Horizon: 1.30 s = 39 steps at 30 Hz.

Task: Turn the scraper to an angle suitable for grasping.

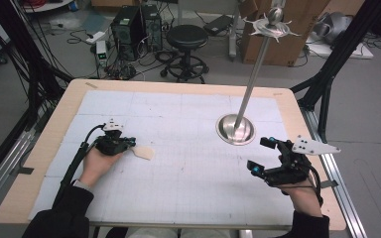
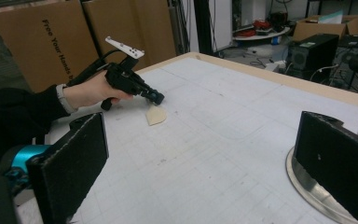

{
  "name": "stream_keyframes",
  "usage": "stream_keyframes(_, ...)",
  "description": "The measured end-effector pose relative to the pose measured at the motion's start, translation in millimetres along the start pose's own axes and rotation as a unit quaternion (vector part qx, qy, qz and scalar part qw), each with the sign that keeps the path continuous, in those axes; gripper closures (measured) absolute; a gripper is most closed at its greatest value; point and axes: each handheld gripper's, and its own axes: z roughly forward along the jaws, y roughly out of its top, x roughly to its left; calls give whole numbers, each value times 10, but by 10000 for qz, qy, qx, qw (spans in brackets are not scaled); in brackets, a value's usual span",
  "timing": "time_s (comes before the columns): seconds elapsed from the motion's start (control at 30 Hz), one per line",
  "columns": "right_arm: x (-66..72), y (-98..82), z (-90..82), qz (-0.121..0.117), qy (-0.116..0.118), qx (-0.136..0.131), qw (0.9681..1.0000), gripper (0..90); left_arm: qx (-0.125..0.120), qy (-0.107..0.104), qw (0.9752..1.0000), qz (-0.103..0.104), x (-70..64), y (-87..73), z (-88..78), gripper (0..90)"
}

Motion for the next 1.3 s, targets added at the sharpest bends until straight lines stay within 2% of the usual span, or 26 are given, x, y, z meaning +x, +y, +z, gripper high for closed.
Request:
stream_keyframes(0.17,-1,-8,-52,14,-51,-43,10000,18,43,-195,9998,56,-25,-4,0,897)
stream_keyframes(0.3,1,-1,-40,21,-27,-44,10000,18,154,-280,9990,320,-76,-14,-32,898)
stream_keyframes(0.33,0,5,-29,21,-8,-57,10000,18,203,-360,9985,364,-99,-22,-49,898)
stream_keyframes(0.4,8,23,-8,4,41,-55,10000,18,217,-389,9983,378,-107,-30,-59,898)
stream_keyframes(0.47,15,42,13,-13,87,-29,10000,18,221,-587,9972,402,-135,-74,-99,898)
stream_keyframes(0.5,12,50,22,-40,89,-33,9999,18,221,-587,9972,402,-135,-74,-99,898)
stream_keyframes(0.53,8,55,31,-56,86,-32,9999,18,161,-718,9966,360,-156,-128,-132,898)
stream_keyframes(0.57,6,57,38,-37,85,-8,10000,18,161,-718,9966,360,-156,-128,-132,898)
stream_keyframes(0.6,-4,58,51,-53,81,-14,10000,18,154,-819,9960,327,-165,-151,-149,898)
stream_keyframes(0.63,-11,56,63,-38,83,5,10000,18,236,-900,9951,343,-188,-170,-186,898)
stream_keyframes(0.67,-16,53,74,-28,87,17,10000,18,236,-900,9951,343,-188,-170,-186,898)
stream_keyframes(0.7,-27,48,95,-40,92,30,9999,18,335,-850,9945,513,-260,-185,-232,898)
stream_keyframes(0.77,-33,45,126,-32,121,70,9999,18,356,-845,9943,535,-302,-201,-254,898)
stream_keyframes(0.8,-35,47,139,-31,135,80,9999,18,244,-867,9946,520,-379,-276,-298,898)
stream_keyframes(0.83,-36,52,151,-38,152,85,9998,18,221,-935,9941,509,-402,-314,-328,898)
stream_keyframes(0.87,-38,59,161,-51,172,91,9998,18,221,-935,9941,509,-402,-314,-328,898)
stream_keyframes(0.9,-39,66,168,-52,186,83,9998,18,250,-1084,9929,431,-434,-379,-395,898)
stream_keyframes(0.93,-39,74,173,-60,186,70,9998,18,244,-1119,9926,415,-457,-410,-427,898)
stream_keyframes(1.03,-38,94,179,-74,211,40,9997,18,263,-1180,9915,487,-511,-479,-506,898)
stream_keyframes(1.17,-40,101,186,-79,211,30,9997,18,215,-1266,9906,463,-541,-547,-563,898)
stream_keyframes(1.23,-47,100,216,-65,220,66,9997,18,62,-1345,9899,436,-540,-624,-609,898)
stream_keyframes(1.3,-54,97,254,-25,232,83,9997,18,65,-1334,9899,469,-539,-627,-618,897)
